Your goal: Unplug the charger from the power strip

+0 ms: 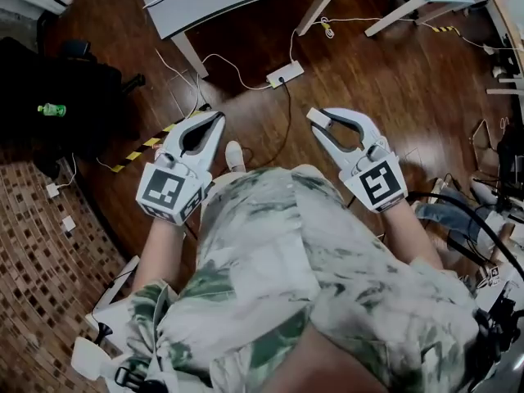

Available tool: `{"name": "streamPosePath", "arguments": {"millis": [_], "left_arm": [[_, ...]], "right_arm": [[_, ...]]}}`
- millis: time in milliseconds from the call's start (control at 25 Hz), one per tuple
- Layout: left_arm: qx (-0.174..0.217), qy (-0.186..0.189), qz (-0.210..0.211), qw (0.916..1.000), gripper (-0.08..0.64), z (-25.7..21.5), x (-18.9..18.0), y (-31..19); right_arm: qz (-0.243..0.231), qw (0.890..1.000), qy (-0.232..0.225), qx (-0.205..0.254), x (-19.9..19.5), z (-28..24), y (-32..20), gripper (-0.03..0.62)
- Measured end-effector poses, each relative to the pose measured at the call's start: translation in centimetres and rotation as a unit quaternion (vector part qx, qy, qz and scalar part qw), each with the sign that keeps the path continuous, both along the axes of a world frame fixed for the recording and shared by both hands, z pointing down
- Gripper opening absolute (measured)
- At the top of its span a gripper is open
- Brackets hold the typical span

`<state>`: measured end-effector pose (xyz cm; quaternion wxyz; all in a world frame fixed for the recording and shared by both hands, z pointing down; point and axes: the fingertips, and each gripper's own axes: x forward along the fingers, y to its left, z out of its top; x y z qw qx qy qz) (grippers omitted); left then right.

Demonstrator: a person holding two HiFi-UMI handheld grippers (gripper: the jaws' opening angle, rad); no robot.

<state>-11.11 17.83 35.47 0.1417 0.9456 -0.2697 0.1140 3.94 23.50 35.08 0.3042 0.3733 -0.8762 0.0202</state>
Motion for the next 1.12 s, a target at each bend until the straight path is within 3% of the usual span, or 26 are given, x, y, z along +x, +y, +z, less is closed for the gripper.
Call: {"name": "streamPosePath", "arguments": {"millis": [280,480,760,1120], "left_arm": [[0.023,-0.014,-0.037,0.9990,0.004,-1.6,7.6,7.2],[0.009,-0.016,-0.049,0.9986,0.003,-1.4,11.9,13.6],[0.008,-0.044,-0.037,0.9983,0.003,-3.2,13.3,20.3],[0.016,-0.042,-0.039,0.9982,0.003,-4.3,14.7,22.0]], "right_arm": [[-0.020,1.000,-0.006,0.004,7.1,-0.9,9.5,0.106],[-0.015,1.000,-0.019,-0.002,12.3,0.2,15.0,0.106],[-0.024,0.999,-0.041,0.024,14.0,-0.8,20.4,0.107],[-0.027,0.998,-0.050,0.034,14.6,-0.8,22.1,0.106]]}}
